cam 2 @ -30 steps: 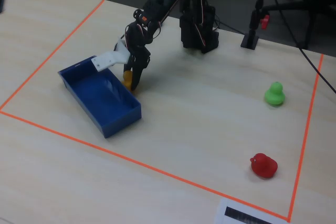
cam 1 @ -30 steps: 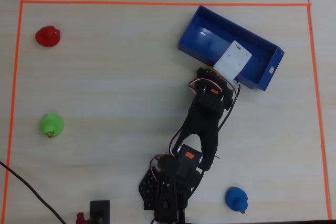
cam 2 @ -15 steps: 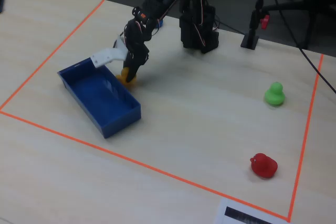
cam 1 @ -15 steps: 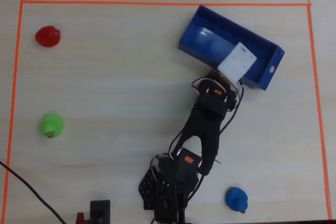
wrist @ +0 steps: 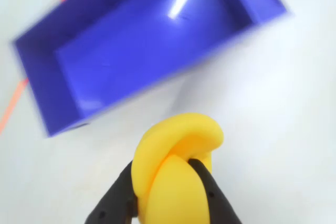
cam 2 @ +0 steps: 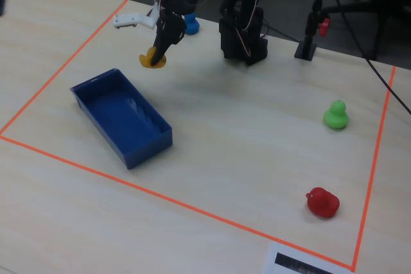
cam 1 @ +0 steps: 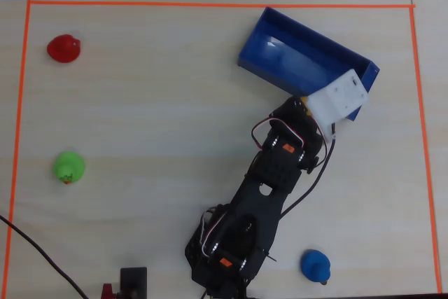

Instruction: Grasp yellow duck and put it into box.

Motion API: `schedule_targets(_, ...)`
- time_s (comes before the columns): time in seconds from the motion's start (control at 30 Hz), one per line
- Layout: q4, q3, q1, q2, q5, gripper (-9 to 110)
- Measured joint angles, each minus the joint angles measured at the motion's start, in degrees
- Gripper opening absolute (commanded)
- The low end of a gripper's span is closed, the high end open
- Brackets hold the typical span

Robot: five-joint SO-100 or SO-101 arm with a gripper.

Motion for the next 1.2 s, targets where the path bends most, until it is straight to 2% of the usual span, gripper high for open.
schedule_targets(0.5,-11.51,-21.71,-2.64,-26.72,-1.58,0)
schedule_targets(0.93,-24.70,-24.61,-2.64,-47.72,-6.86,0)
schedule_targets(1.07,-30.15,-24.61,-2.55,-50.27,-9.32,11)
schedule_targets(1.2,-30.59,-24.61,-2.37,-50.63,-9.40,15)
